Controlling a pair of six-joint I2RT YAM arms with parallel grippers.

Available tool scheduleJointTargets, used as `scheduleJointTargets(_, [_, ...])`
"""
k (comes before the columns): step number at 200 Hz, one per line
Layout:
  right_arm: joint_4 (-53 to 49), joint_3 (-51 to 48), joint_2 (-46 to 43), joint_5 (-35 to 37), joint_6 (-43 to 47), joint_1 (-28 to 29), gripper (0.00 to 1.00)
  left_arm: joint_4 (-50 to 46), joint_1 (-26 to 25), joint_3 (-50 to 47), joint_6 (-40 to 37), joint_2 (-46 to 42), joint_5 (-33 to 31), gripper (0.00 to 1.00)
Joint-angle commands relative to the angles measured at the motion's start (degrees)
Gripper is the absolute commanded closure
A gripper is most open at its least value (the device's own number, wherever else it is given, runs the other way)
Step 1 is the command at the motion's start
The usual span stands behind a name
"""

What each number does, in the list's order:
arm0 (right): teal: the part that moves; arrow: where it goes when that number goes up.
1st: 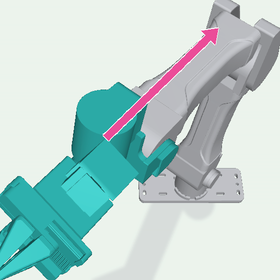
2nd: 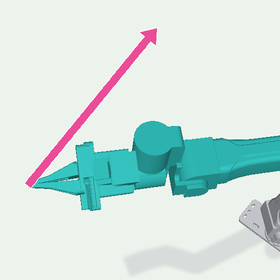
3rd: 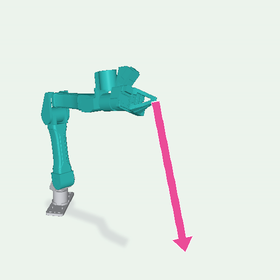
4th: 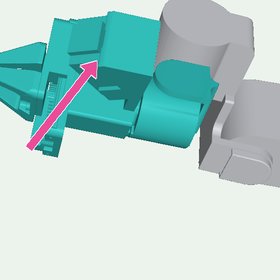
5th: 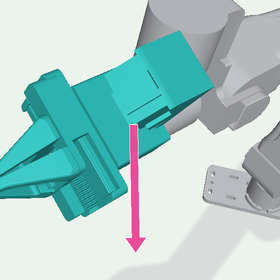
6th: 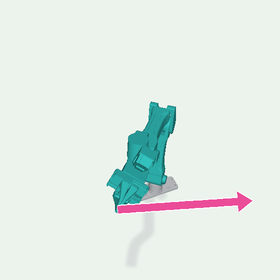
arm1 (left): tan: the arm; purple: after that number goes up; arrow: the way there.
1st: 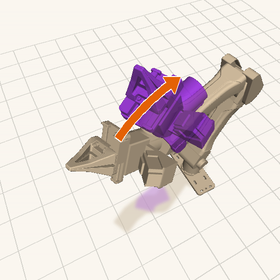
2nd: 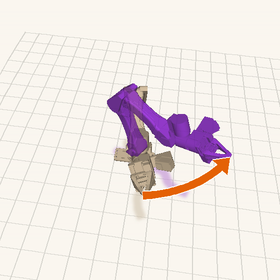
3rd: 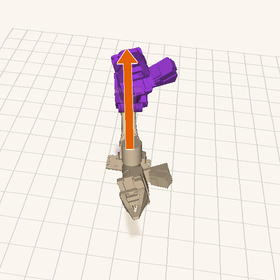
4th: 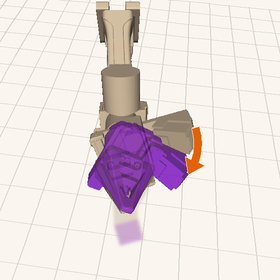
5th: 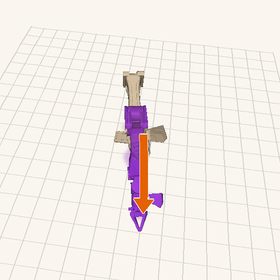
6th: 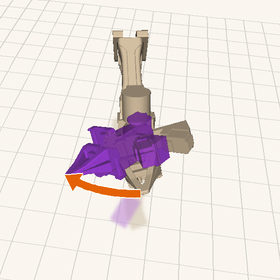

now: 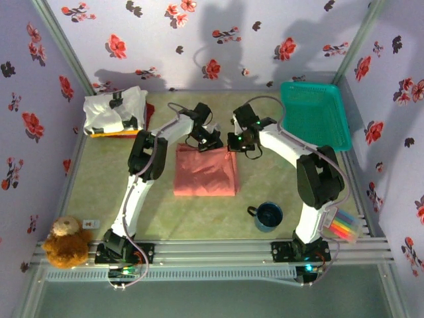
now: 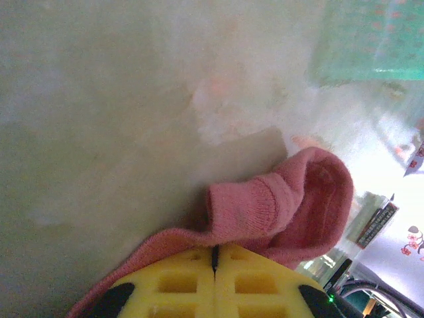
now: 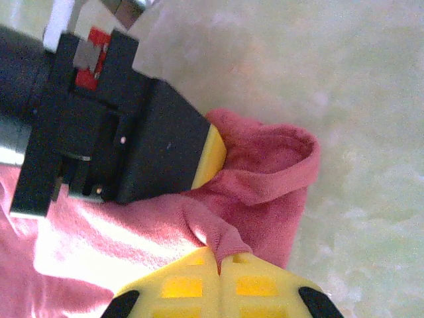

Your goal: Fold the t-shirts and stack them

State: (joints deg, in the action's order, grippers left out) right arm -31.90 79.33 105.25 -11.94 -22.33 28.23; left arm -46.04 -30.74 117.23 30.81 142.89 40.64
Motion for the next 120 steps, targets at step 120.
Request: scheduleJointTargets(120, [13.27,5.50,8.04,-1.51,-7.17,-2.29,1.00,-1.86,-0.37,-5.56,-1.80,-0.03,-0.37,1.00])
